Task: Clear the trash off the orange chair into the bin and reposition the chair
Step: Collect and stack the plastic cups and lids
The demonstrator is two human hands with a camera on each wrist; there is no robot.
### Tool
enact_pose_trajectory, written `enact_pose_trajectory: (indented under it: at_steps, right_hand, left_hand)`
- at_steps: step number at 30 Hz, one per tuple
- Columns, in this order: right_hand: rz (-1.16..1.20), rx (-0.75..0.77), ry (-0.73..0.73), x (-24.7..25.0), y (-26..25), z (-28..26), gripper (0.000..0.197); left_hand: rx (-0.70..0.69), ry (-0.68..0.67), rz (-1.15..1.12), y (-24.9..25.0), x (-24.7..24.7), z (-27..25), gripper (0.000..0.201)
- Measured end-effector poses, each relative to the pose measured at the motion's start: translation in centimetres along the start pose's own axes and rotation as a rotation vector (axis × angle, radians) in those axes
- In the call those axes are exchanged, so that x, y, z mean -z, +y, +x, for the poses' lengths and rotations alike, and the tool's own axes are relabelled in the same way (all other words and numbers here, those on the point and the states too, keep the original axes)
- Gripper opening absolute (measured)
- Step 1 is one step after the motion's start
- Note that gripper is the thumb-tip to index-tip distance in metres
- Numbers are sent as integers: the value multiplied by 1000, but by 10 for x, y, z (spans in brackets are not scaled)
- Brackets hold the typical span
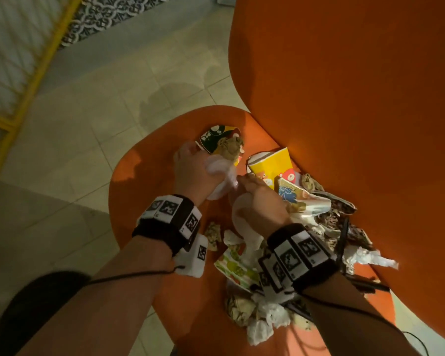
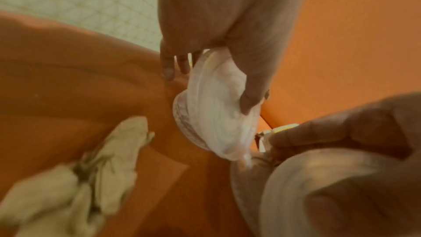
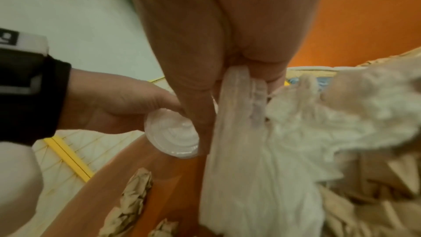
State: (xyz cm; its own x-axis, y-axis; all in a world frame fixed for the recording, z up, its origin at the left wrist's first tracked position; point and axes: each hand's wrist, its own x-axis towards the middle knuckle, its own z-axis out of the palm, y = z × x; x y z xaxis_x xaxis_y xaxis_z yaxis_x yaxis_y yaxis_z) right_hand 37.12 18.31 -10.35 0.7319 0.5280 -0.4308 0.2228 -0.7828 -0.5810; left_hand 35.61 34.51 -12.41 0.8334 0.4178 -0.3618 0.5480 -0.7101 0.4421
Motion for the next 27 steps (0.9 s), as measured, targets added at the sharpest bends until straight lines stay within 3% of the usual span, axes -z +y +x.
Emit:
enact_pose_trajectory:
  at_steps: [3, 5, 9, 13, 16, 23, 27]
  right_hand:
    - [-48, 88, -74, -4, -1, 0, 60]
    - [-90, 110, -137, -5, -1, 7, 68]
    - [-257, 9, -211, -8, -1, 18, 78]
    - [-386, -26, -173, -22, -9, 6, 69]
    - [-472, -11, -55, -28, -8, 1, 57]
    - [-423, -5, -33, -33, -7, 3, 57]
    - [-392, -8, -78, -29, -7, 5, 54]
  left_hand:
    - [126, -16, -130, -3, -8, -9, 51]
    - [121, 24, -154, -1, -10, -10, 54]
    - [54, 39, 10, 6, -7, -4, 57]
    - [-12, 34, 30, 7, -10, -10, 59]
    - [-17, 70, 2, 2, -18, -15, 51]
    - [71, 65, -334, -2, -15, -26, 51]
    - [82, 25, -291, -5, -10, -31, 34]
